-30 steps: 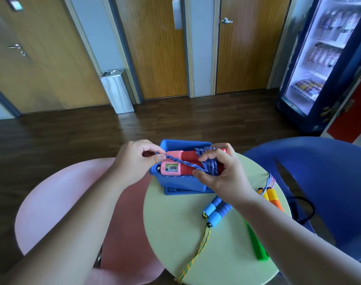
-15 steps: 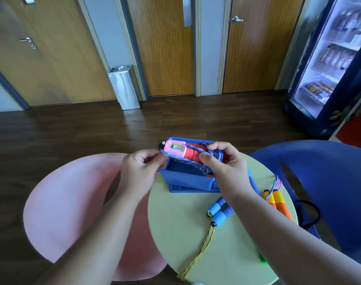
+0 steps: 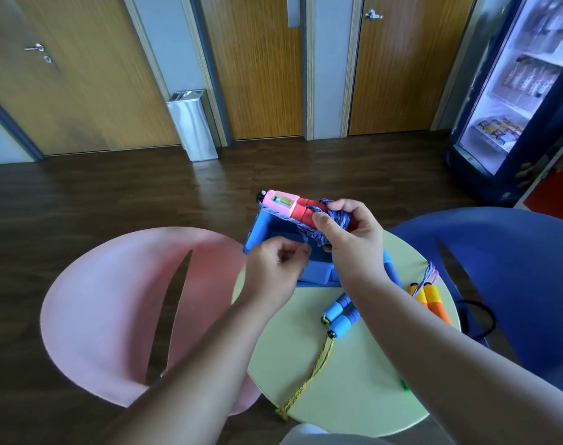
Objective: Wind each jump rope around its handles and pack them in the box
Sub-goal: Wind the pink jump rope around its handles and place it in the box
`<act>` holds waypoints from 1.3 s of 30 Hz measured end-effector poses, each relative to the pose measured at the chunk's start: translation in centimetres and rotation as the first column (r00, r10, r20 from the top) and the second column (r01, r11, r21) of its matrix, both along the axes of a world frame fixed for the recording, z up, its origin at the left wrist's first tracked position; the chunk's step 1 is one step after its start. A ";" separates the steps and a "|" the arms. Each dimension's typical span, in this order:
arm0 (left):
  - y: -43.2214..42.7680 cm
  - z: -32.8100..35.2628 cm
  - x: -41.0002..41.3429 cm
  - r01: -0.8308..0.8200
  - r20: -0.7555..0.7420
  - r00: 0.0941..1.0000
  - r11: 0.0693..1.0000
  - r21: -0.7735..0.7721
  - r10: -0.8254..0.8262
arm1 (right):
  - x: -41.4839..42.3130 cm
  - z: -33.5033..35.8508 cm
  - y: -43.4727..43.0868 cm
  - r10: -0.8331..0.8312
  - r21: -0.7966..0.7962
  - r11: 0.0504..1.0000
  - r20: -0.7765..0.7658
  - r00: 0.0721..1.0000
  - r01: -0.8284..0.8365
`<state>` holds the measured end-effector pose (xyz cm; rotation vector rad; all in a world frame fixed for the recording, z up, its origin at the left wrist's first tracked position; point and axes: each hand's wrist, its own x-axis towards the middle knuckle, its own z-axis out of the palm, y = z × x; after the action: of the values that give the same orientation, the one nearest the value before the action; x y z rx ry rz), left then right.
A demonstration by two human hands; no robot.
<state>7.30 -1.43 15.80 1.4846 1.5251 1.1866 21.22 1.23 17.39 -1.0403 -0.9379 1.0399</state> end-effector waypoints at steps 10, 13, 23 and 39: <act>-0.1 0.2 1.5 0.272 -0.326 0.903 0.960 -0.072 -0.281 | 0.1 -1.1 0.3 -0.080 -0.011 0.997 -0.031 0.996 0.080; -0.5 -0.4 1.7 0.265 -0.217 0.937 0.961 -0.073 -0.275 | 0.6 -1.2 0.1 -0.056 0.033 0.998 0.110 0.992 0.053; 1.0 4.2 -4.5 -0.018 0.625 0.722 0.911 -0.412 0.296 | 3.5 0.1 -0.3 0.114 0.141 0.970 0.450 0.886 -0.196; 0.6 3.3 0.0 -0.321 0.190 0.922 0.940 -0.117 0.338 | 2.8 -1.3 -1.2 0.073 -0.051 0.997 0.375 0.924 -0.057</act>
<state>7.30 -0.86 19.13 1.0358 1.6987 1.4033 23.98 0.06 16.06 -1.2770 -1.2743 0.9306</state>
